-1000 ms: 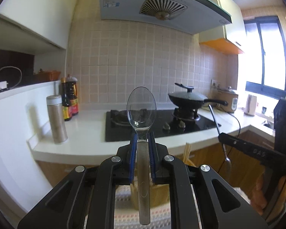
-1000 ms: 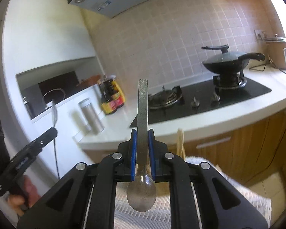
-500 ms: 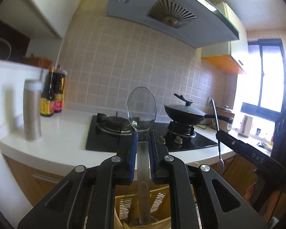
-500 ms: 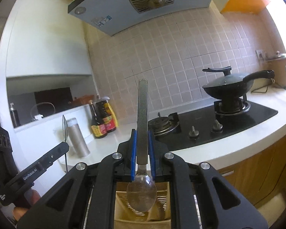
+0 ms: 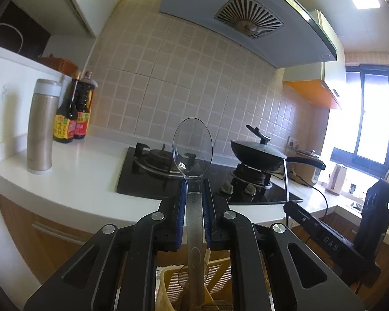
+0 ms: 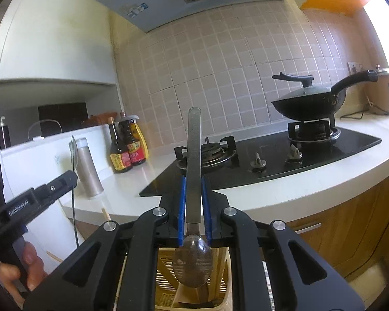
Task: Organize utensils
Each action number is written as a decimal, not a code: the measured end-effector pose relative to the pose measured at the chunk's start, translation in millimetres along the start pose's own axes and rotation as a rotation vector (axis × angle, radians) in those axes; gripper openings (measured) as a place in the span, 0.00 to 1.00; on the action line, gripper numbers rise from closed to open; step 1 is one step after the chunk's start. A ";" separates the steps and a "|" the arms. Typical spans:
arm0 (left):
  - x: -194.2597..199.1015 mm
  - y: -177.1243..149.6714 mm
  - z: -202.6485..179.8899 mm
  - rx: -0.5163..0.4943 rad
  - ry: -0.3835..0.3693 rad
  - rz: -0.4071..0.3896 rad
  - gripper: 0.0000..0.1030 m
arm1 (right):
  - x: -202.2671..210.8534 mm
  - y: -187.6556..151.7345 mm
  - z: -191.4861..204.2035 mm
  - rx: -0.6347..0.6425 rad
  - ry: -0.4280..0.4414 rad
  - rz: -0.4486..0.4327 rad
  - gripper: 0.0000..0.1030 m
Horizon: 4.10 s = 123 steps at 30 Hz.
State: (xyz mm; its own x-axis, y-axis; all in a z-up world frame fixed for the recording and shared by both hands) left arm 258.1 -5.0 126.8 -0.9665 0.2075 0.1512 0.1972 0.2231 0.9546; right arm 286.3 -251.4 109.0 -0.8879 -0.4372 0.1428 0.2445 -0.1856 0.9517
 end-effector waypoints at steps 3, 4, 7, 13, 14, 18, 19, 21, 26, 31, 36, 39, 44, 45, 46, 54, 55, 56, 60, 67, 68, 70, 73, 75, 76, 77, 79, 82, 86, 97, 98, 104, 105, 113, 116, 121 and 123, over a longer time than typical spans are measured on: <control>-2.4 -1.3 2.7 0.011 -0.004 0.003 0.10 | -2.3 -4.8 4.6 0.041 -0.012 -0.009 0.10; -2.9 -1.8 3.5 0.014 -0.004 0.004 0.10 | -3.5 -7.6 6.9 0.064 -0.024 -0.015 0.10; -5.7 -3.3 7.5 0.026 -0.006 0.003 0.10 | -7.7 -14.8 9.8 0.095 -0.038 -0.017 0.10; -12.6 -10.7 9.7 0.030 -0.008 0.008 0.10 | -8.8 -25.3 8.0 0.100 -0.056 -0.026 0.10; -13.1 -12.0 9.4 0.029 -0.008 0.008 0.10 | -8.2 -26.3 7.8 0.100 -0.057 -0.030 0.10; -16.2 -18.1 10.1 0.026 -0.012 0.013 0.11 | -8.1 -31.3 8.5 0.102 -0.059 -0.027 0.10; -16.9 -19.6 10.2 0.024 -0.013 0.017 0.11 | -6.9 -32.6 8.8 0.102 -0.061 -0.030 0.10; -16.8 -22.0 10.2 0.020 -0.023 0.020 0.11 | -4.3 -34.3 8.7 0.097 -0.064 -0.032 0.10; -11.5 -25.8 6.2 -0.010 -0.035 0.030 0.26 | 4.3 -38.1 6.6 0.052 -0.037 0.030 0.25; 2.1 -24.8 7.9 -0.003 -0.041 0.041 0.41 | 35.0 -36.7 17.5 0.087 -0.041 0.015 0.54; 28.6 -12.1 7.1 0.012 -0.069 0.046 0.45 | 69.9 -27.8 30.4 0.092 -0.019 0.071 0.54; 57.7 3.4 3.2 0.013 -0.094 0.033 0.50 | 96.0 -20.5 40.3 0.095 -0.006 0.117 0.57; 103.9 22.8 -5.8 0.008 -0.093 0.040 0.58 | 148.8 1.6 46.6 -0.002 0.062 0.127 0.63; 115.5 25.5 -8.2 0.008 -0.095 0.050 0.60 | 160.3 7.4 47.4 -0.023 0.074 0.128 0.66; 122.2 26.6 -9.9 0.008 -0.099 0.060 0.62 | 167.0 11.6 47.8 -0.036 0.086 0.136 0.67; 173.4 -12.8 -18.4 0.042 -0.103 0.183 0.70 | 229.7 24.3 50.0 -0.141 0.191 0.194 0.72; 176.5 -18.9 -19.2 0.043 -0.100 0.192 0.70 | 238.1 19.6 54.7 -0.128 0.177 0.196 0.73; 180.8 -28.0 -21.4 0.038 -0.096 0.206 0.70 | 242.9 16.0 58.4 -0.118 0.170 0.198 0.74; 189.3 -52.5 -28.7 0.008 -0.082 0.233 0.75 | 254.7 -6.7 77.3 -0.035 0.090 0.208 0.77; 178.5 -106.9 -24.3 -0.053 0.025 0.210 0.84 | 248.5 -65.1 88.3 0.078 -0.044 0.106 0.82; 175.8 -114.6 -22.1 -0.052 0.049 0.212 0.84 | 245.7 -73.5 85.9 0.082 -0.071 0.092 0.83; 172.0 -130.1 -18.1 -0.034 0.088 0.205 0.84 | 240.3 -90.7 82.3 0.110 -0.133 0.068 0.83; 171.5 -148.5 -17.2 -0.035 0.130 0.162 0.84 | 235.6 -108.8 77.4 0.130 -0.195 0.048 0.84; 170.6 -156.2 -19.3 -0.065 0.166 0.138 0.84 | 232.0 -120.9 71.4 0.115 -0.225 0.048 0.84; 170.1 -156.8 -21.5 -0.088 0.181 0.134 0.84 | 229.7 -124.5 67.9 0.100 -0.228 0.062 0.84; 170.1 -156.7 -23.9 -0.116 0.197 0.127 0.84 | 226.2 -125.9 64.9 0.091 -0.228 0.084 0.84; 172.2 -155.5 -26.8 -0.134 0.212 0.103 0.85 | 224.5 -127.0 60.9 0.089 -0.247 0.083 0.84; 171.2 -156.1 -24.6 -0.121 0.219 0.115 0.85 | 218.6 -128.6 53.0 0.074 -0.272 0.108 0.85; 168.6 -156.8 -22.3 -0.118 0.238 0.135 0.85 | 220.2 -128.9 47.7 0.063 -0.296 0.103 0.90; 172.4 -160.5 -35.0 -0.201 0.290 0.104 0.86 | 219.1 -131.9 48.9 0.079 -0.310 0.121 0.90; 172.6 -160.7 -35.6 -0.203 0.291 0.103 0.86 | 219.4 -131.9 48.7 0.078 -0.309 0.121 0.90; 172.9 -160.8 -36.8 -0.205 0.286 0.107 0.87 | 219.0 -131.0 45.4 0.057 -0.305 0.128 0.91; 172.8 -160.9 -36.7 -0.205 0.286 0.110 0.87 | 218.6 -131.0 45.0 0.053 -0.305 0.130 0.91; 171.9 -160.6 -35.0 -0.192 0.270 0.121 0.87 | 216.2 -132.3 46.0 0.068 -0.304 0.135 0.91; 172.0 -160.0 -33.2 -0.181 0.267 0.120 0.87 | 215.9 -132.8 47.4 0.075 -0.308 0.134 0.91; 172.2 -159.4 -31.0 -0.169 0.268 0.117 0.87 | 217.7 -132.7 48.1 0.077 -0.307 0.128 0.91; 171.5 -159.6 -30.3 -0.165 0.269 0.121 0.87 | 218.1 -132.7 48.5 0.078 -0.306 0.128 0.91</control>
State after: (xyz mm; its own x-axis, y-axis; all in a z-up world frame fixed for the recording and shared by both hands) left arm 55.8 -34.0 8.1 -0.9509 -0.0406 0.3068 0.3047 0.0504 0.9511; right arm 41.4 -279.4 27.0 -0.9306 -0.1666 0.3260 0.3414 -0.0733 0.9371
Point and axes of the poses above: each gripper's, at about its wrist camera, not at the fingertips, and x roughly against the way its jaws point, z to its left, y to its top, the point moved 1 cm from there along -x, roughly the way its jaws point, and after that the axes turned 5 degrees about y, right-handed, at the moved point
